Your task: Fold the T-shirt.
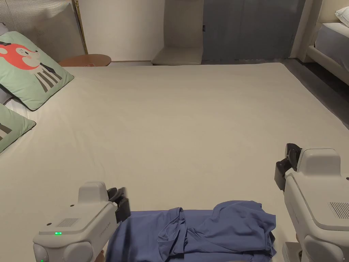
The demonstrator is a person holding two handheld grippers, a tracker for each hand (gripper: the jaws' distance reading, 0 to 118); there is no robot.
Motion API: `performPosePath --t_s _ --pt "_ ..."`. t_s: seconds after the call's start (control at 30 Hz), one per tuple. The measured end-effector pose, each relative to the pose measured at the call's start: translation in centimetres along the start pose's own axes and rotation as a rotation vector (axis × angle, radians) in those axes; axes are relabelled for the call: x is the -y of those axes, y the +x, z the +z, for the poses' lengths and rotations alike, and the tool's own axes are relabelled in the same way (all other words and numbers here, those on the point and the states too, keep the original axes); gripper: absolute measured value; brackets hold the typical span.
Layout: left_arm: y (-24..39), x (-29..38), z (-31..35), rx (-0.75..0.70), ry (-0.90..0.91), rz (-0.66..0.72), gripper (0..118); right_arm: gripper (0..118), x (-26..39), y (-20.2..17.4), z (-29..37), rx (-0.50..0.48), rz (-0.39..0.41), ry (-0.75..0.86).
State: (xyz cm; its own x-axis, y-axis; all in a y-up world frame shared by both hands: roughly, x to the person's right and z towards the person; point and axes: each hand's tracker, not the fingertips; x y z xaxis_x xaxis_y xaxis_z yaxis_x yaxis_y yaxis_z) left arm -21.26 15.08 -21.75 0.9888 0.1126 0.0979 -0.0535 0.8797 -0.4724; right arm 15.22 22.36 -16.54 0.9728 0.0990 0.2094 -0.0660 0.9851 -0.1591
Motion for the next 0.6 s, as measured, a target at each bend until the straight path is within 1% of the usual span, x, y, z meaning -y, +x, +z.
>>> performPosePath --t_s 0.03,0.1,0.23,0.37,0.43,0.53,0.6 --pt "-0.1 0.5 -0.2 -0.030 -0.022 -0.036 1 1 0.0 0.0 0.1 0.001 -0.002 -0.002" --pt "-0.9 2.2 -1.3 -0.010 -0.038 -0.044 0 1 0.1 0.0 0.1 0.003 -0.003 -0.002" --pt "0.7 5.0 -2.1 -0.049 -0.110 -0.156 0 1 0.6 0.0 -0.2 0.005 -0.002 -0.010" --pt "3.1 7.0 -2.9 0.035 -0.195 -0.146 0 1 0.5 0.0 0.1 0.007 -0.006 -0.016" --pt "4.5 8.1 -3.5 0.064 -0.231 -0.165 0 1 0.8 0.2 -0.1 0.009 -0.007 -0.017" --pt "7.1 8.6 -3.0 0.095 -0.252 -0.202 0 1 0.7 0.6 0.2 0.017 0.000 -0.018" --pt "8.4 8.9 -3.1 0.120 -0.265 -0.197 0 1 0.6 0.9 0.3 0.029 0.010 -0.019"
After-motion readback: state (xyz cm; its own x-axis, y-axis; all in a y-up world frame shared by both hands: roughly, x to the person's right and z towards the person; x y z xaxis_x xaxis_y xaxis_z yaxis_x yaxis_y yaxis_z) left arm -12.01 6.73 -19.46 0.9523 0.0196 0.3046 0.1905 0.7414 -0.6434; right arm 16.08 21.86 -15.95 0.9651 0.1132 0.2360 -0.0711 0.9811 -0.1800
